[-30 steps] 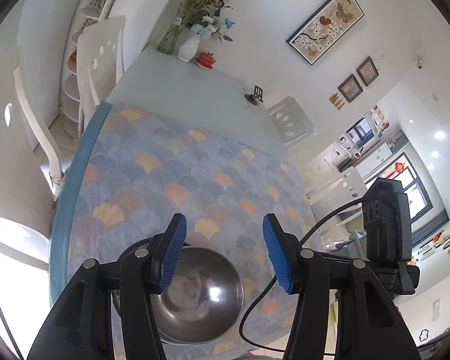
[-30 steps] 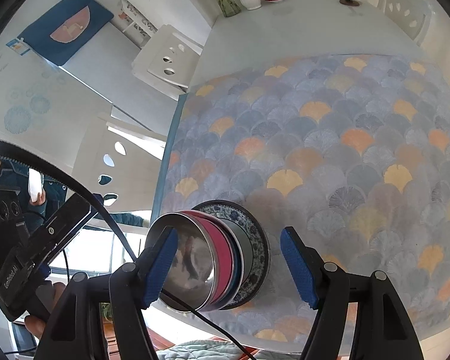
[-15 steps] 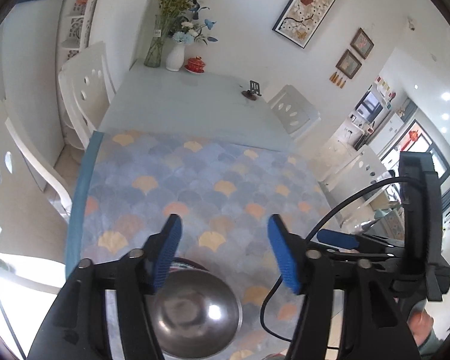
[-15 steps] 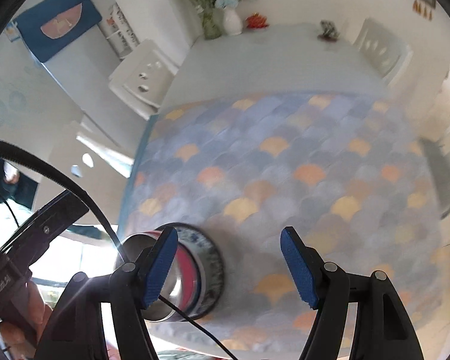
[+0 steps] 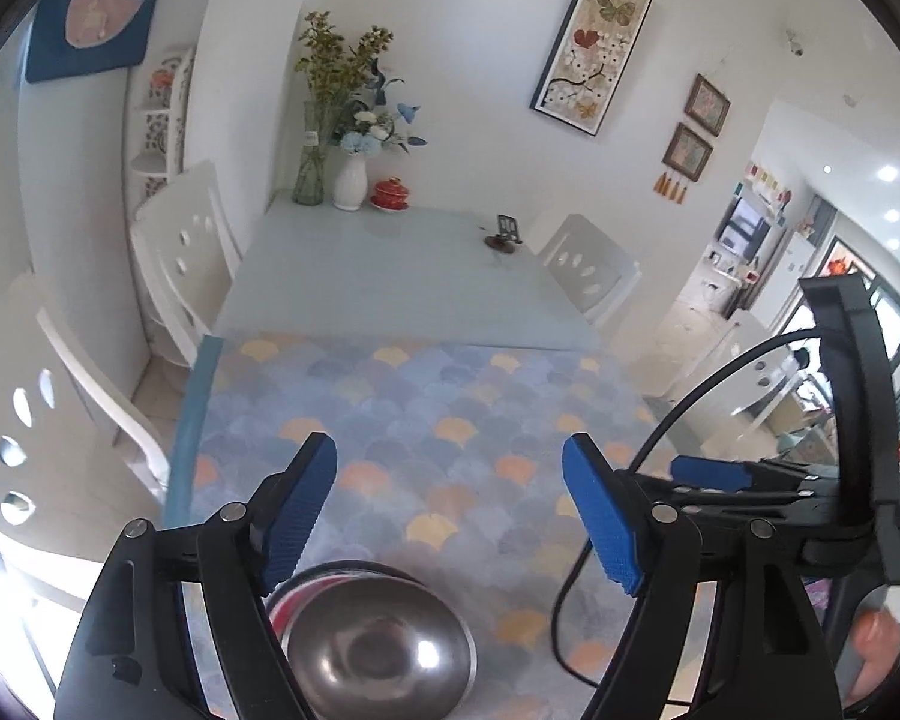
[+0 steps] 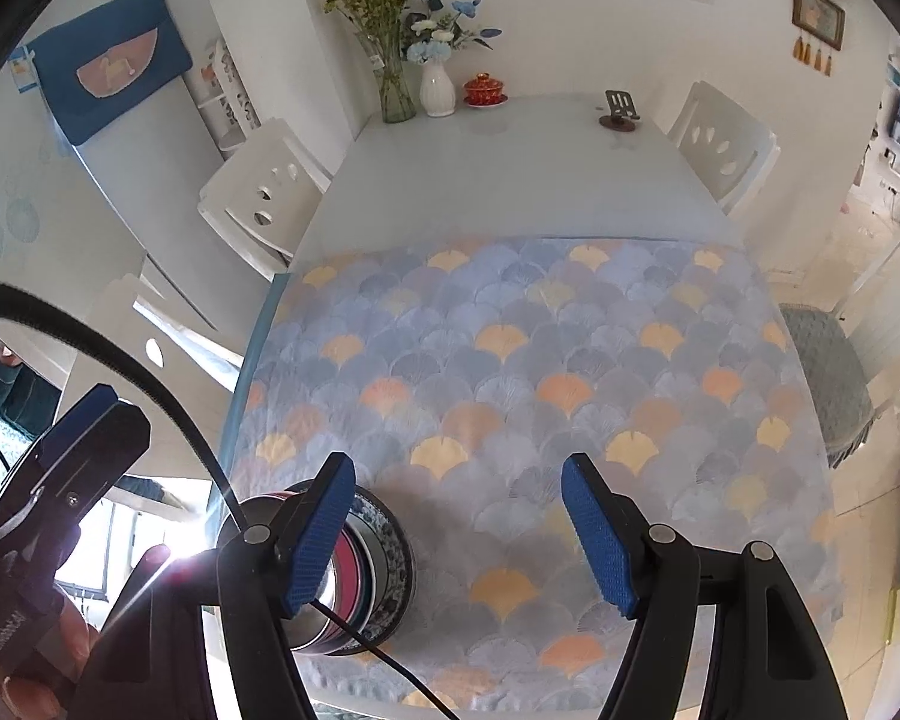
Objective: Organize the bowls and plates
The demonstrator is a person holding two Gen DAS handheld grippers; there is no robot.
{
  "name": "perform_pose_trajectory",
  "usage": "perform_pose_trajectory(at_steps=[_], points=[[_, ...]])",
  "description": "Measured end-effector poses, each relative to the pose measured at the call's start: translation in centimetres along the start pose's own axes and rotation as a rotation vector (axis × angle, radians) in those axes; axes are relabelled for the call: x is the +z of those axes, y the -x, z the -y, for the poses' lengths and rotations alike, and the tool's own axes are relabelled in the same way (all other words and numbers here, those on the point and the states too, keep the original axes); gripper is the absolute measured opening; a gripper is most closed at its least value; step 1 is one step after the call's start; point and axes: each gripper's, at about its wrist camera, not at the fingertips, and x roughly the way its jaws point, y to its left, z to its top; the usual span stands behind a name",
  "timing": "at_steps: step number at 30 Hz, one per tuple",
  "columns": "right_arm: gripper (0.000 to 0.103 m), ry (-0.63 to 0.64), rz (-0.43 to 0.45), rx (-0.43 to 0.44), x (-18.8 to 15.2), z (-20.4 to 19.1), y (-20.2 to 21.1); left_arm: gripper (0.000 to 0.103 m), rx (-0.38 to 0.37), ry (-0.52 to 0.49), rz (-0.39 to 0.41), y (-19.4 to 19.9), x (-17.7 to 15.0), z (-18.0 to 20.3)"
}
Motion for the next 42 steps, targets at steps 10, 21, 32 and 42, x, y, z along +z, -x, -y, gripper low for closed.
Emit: perform_pose_trajectory(at_steps=[10, 21, 32, 42], points=[[0.07, -0.011, -0.043, 0.027, 0.3, -0.2, -0.7, 0.077, -0.04, 0.002, 0.017, 0.2, 0.0, 0.6], [0.07, 0.024, -0.054, 0.056, 0.4, -1.8, -1.5, 0.077, -0.034, 0.004, 0.005, 0.2, 0.0, 0.5], [0.07, -0.021, -0.076, 0.078, 0.5, -0.5, -2.5, 0.077, -0.026, 0.009, -0.033, -0.7, -0.4, 0.6], [0.07, -0.038, -0.054, 0.109, 0.4, 1.8, -2.5, 0.077, 0.019, 0.029, -0.025, -1.2, -0.2, 1.9]])
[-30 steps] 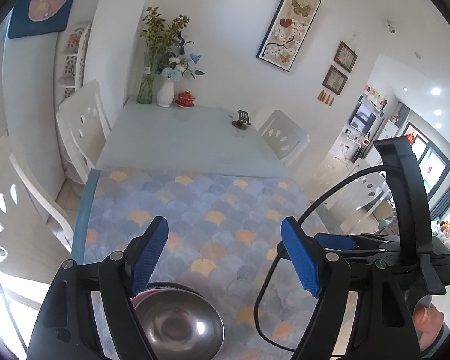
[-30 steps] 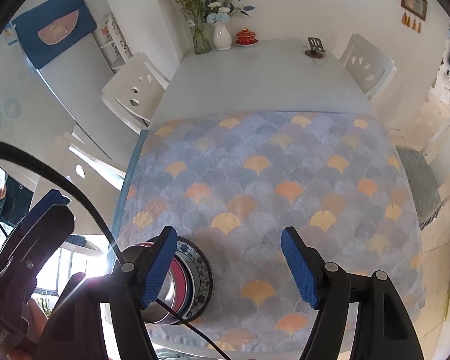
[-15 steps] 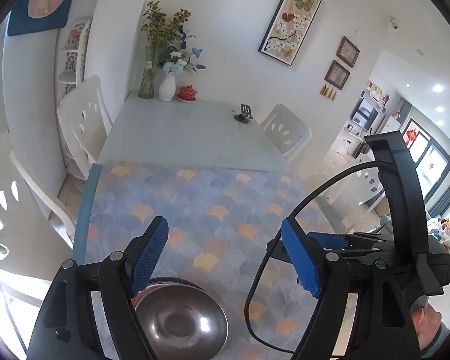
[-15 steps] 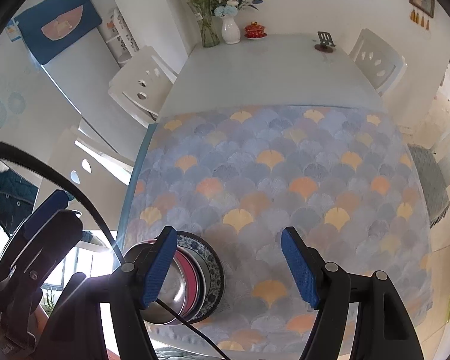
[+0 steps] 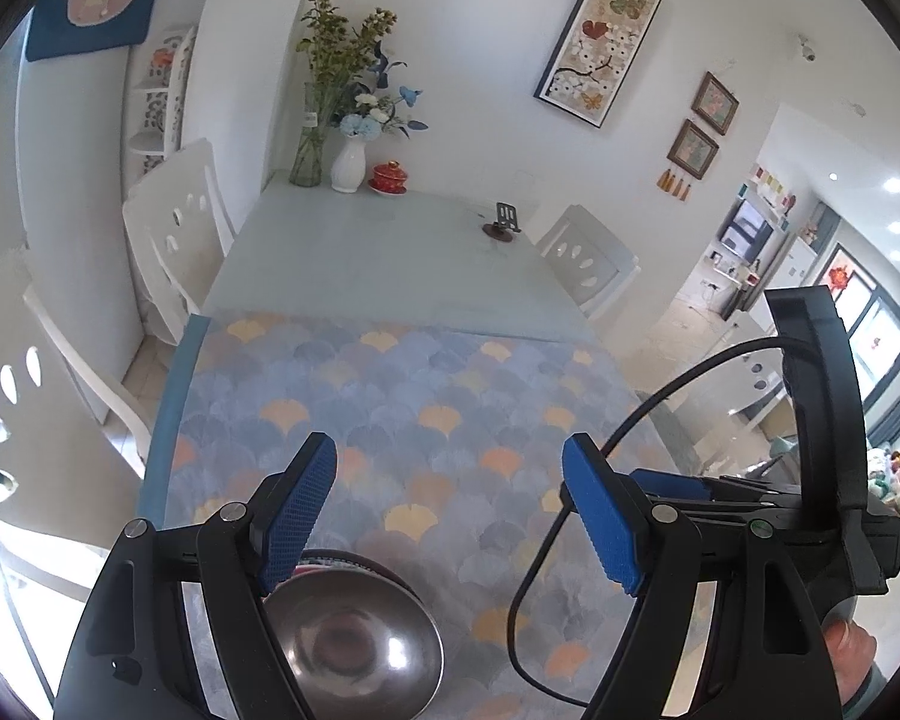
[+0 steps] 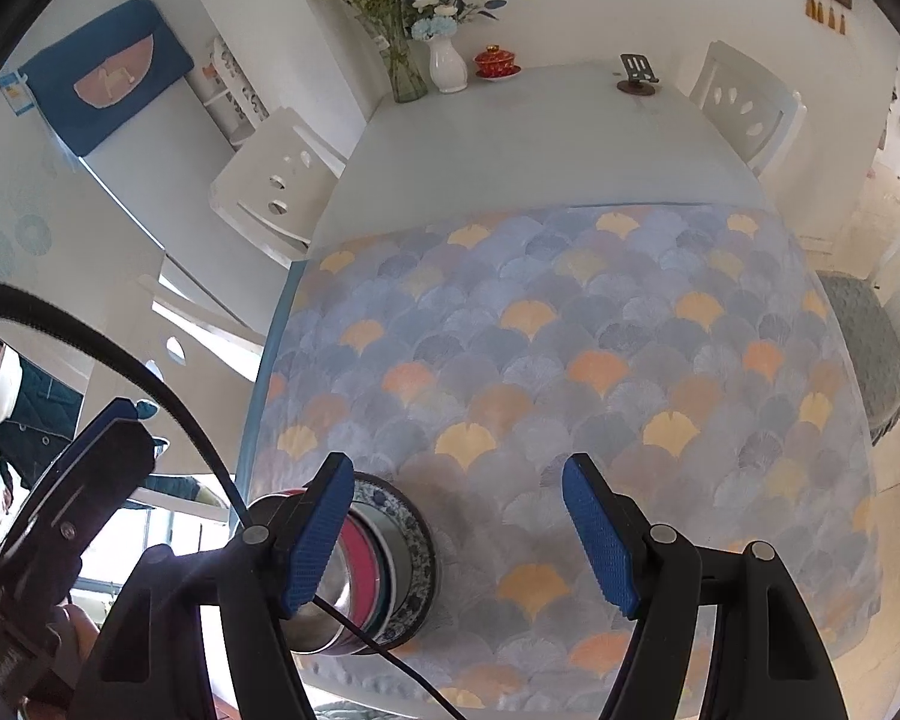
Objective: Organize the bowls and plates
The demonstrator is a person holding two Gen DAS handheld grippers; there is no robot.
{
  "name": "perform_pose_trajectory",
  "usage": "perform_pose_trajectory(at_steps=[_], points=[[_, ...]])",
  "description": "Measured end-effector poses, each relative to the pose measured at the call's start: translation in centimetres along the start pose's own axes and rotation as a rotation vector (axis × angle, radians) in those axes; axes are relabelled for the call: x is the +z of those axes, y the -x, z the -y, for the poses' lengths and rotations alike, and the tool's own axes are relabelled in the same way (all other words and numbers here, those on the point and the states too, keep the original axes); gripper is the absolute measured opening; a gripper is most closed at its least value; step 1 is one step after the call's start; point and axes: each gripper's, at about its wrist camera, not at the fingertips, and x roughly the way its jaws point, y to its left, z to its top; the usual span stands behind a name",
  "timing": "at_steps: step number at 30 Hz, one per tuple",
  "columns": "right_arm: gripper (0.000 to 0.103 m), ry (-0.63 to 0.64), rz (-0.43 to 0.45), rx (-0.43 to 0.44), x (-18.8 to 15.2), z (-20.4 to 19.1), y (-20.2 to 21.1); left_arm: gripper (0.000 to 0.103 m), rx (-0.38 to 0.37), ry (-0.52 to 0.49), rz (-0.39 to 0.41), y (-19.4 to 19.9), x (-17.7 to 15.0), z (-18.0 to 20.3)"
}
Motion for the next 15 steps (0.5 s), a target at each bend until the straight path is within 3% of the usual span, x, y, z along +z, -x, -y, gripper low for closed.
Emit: perform_pose_trajectory(at_steps=[4, 7, 15], points=[[0.07, -0.018, -0.001, 0.025, 0.7, 2.0, 0.1, 0.077, 0.045, -0.017, 0.022, -0.3, 0.1, 2.1], [0.07, -0.013, 0.003, 0.024, 1.2, 3.6, 0.6, 0.091, 0.014, 0.005, 0.019, -1.2, 0.1, 3.7], [0.07, -0.038, 0.003, -0.013, 1.6, 10.7, 1.8, 0.091, -0.011, 0.01, -0.017, -4.2, -1.0, 9.7]])
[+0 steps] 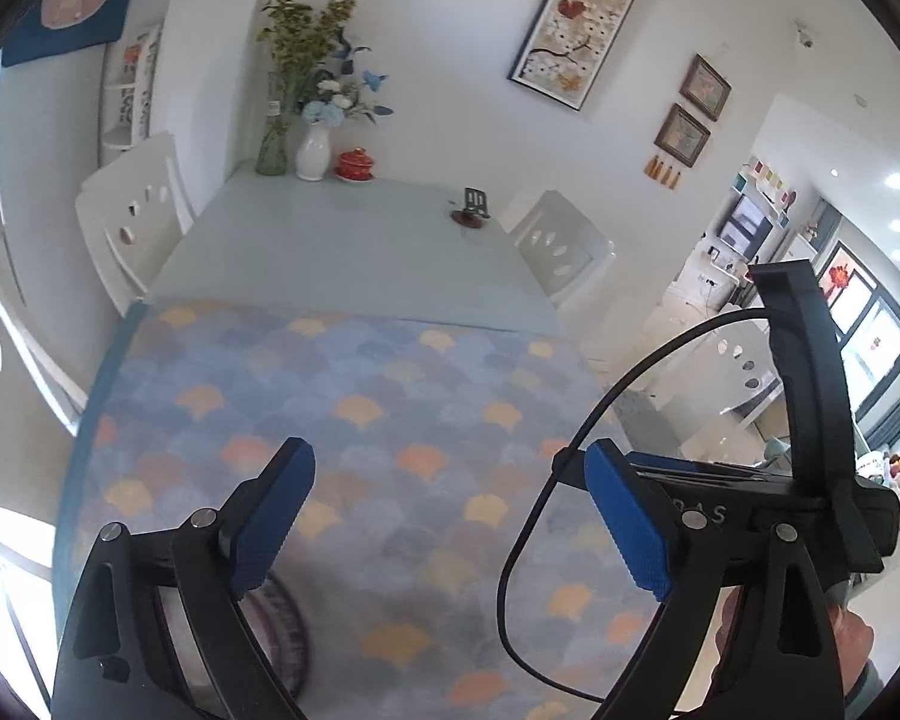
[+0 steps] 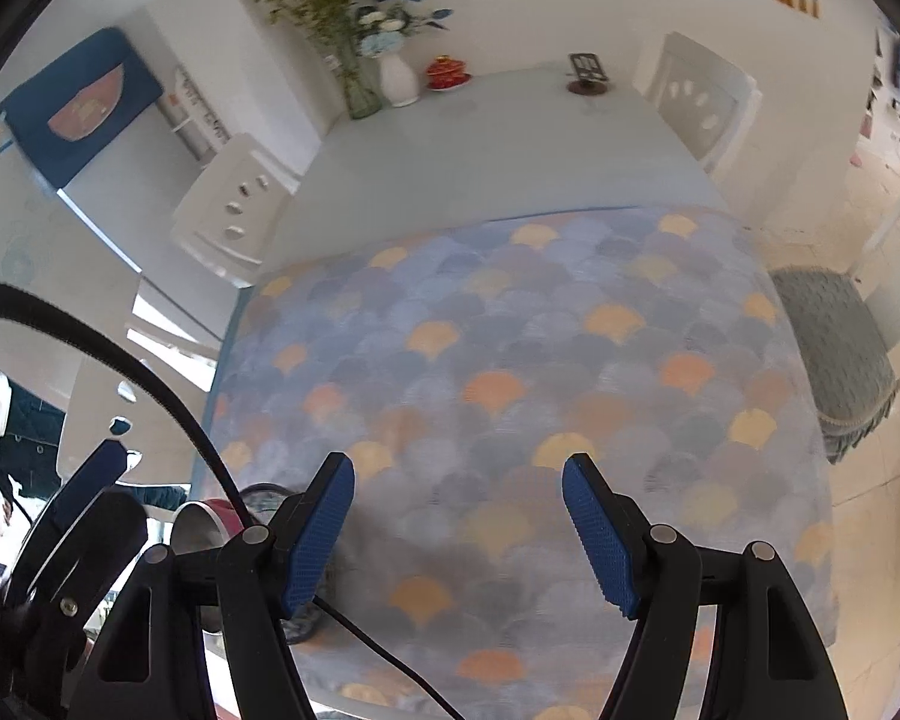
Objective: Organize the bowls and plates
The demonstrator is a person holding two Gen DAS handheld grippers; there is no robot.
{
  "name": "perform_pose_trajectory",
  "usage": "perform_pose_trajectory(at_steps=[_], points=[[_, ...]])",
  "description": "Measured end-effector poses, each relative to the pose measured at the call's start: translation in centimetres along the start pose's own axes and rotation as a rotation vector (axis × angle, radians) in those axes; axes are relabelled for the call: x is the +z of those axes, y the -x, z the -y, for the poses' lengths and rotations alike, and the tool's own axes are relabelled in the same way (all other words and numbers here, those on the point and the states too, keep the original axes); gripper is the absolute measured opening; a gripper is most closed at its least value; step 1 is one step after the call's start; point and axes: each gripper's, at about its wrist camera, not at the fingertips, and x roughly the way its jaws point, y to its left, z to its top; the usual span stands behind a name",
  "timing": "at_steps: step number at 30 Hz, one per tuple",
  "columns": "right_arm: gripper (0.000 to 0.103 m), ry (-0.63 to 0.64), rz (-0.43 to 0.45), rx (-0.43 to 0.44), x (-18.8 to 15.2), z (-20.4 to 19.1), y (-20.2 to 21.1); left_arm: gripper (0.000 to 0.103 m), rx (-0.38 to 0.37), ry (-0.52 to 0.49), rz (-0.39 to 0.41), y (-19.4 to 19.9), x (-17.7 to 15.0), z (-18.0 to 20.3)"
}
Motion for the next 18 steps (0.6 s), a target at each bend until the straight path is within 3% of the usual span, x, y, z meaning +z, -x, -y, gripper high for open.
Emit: perform_pose_trajectory(at_steps=[7, 13, 18], points=[[0.07, -0.061, -0.007, -0.017, 0.1, 7.2, 0.1, 0.091, 0.031, -0.059, -0.084, -3.8, -1.8, 5.7], [0.07, -0.075, -0.02, -0.051, 0.3, 11.6, -0.9, 0.092, 0.166, -0.146, -0.096, -7.1, -3.7, 9.2], [0.07, -0.009, -0.002, -0.062, 0.2, 13.2, -3.1, 0.092, 0.239, -0.128, -0.237, -11.6, -5.5, 8.9]])
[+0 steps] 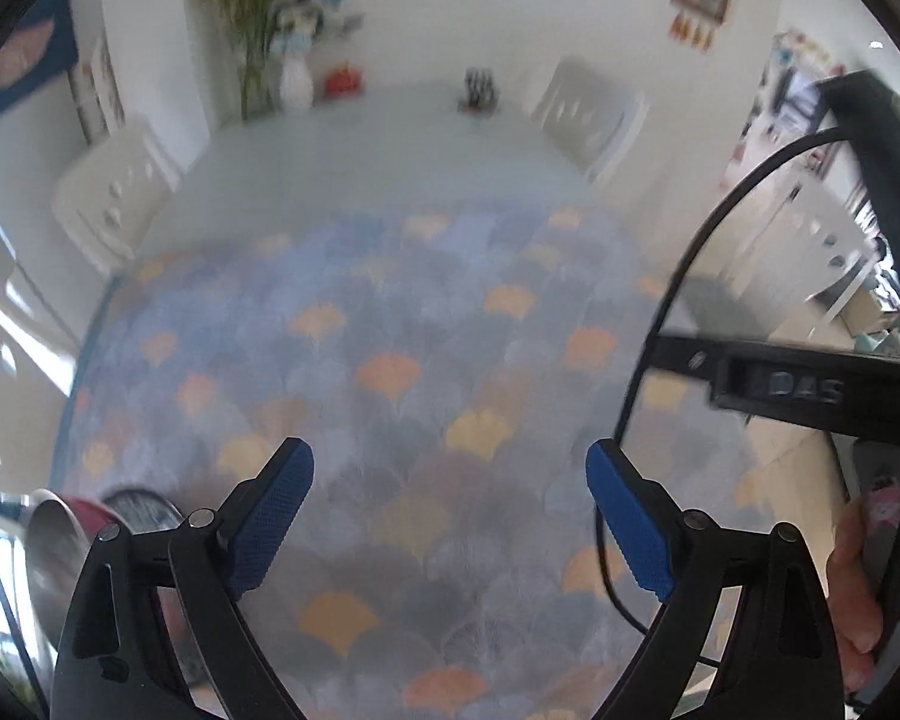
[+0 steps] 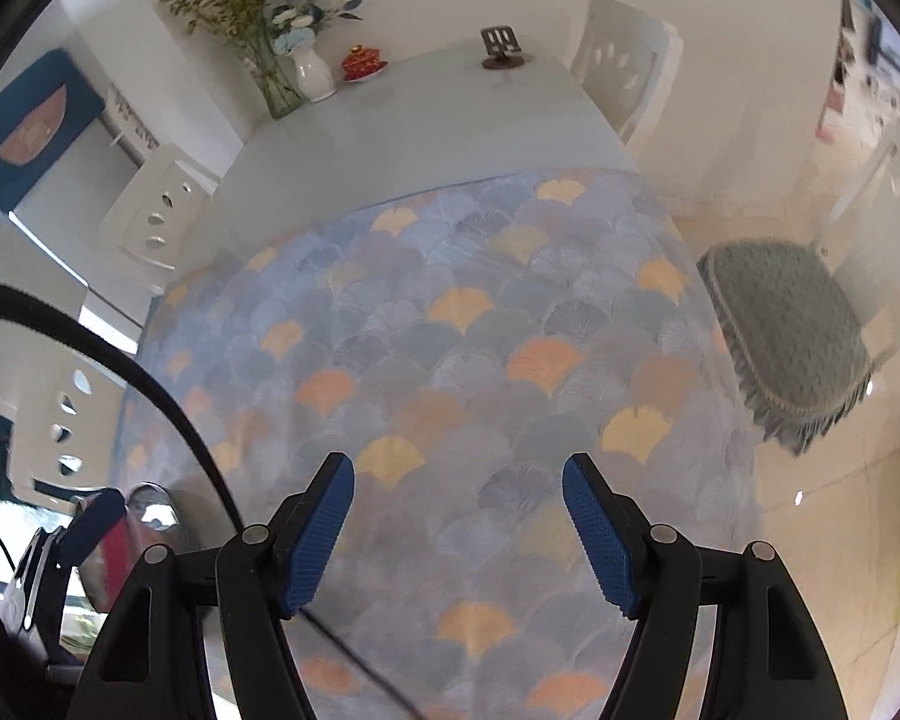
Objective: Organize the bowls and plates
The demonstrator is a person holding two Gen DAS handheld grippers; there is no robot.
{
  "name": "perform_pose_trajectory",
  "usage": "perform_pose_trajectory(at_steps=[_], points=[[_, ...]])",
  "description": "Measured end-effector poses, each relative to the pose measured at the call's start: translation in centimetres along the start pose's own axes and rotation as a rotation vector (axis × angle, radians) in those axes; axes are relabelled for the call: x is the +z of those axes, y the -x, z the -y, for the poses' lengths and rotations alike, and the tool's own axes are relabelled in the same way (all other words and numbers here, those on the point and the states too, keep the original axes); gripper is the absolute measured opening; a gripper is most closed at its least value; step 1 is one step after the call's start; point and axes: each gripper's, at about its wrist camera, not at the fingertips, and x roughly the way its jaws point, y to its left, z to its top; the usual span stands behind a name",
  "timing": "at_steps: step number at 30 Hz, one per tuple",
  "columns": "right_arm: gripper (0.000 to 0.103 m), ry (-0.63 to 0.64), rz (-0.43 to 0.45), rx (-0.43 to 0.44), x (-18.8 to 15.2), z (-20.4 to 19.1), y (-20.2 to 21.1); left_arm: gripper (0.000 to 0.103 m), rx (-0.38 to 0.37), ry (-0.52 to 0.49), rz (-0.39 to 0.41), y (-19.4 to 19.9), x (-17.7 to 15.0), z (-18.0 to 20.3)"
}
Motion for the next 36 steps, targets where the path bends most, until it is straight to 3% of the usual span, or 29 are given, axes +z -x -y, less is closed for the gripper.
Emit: perform_pose_trajectory(at_steps=[2, 6, 12, 18, 23, 27, 36], points=[[0.07, 0.027, 0.03, -0.028, -0.8, 0.5, -1.1, 0.092, 0.035, 0.047, -0.014, -1.5, -0.6, -0.4], [0.07, 0.073, -0.014, -0.018, -2.3, 1.1, -3.2, 0.092, 0.177, 0.065, 0.005, -3.2, -1.7, -0.4], [0.07, 0.202, -0.031, -0.069, -3.3, 0.6, -5.6, 0.092, 0.159, 0.104, -0.057, -5.8, -1.9, -0.2], [0.07, 0.234, -0.04, -0.103, -3.7, 0.5, -8.0, 0.092, 0.185, 0.144, -0.07, -8.4, -2.1, -1.0], [0.07, 0.29, -0.023, -0.161, -4.8, -0.2, -10.0, 0.092, 0.282, 0.077, -0.088, -11.0, -2.3, -1.5], [0.07, 0.233, -0.044, -0.128, -4.9, 0.6, -11.2, 0.092, 0.278, 0.077, -0.099, -11.8, -2.1, -2.0], [0.07, 0.2, -0.031, -0.152, -4.3, 1.5, -12.4, 0.092, 0.249, 0.119, -0.101, -13.7, -2.4, -2.0]])
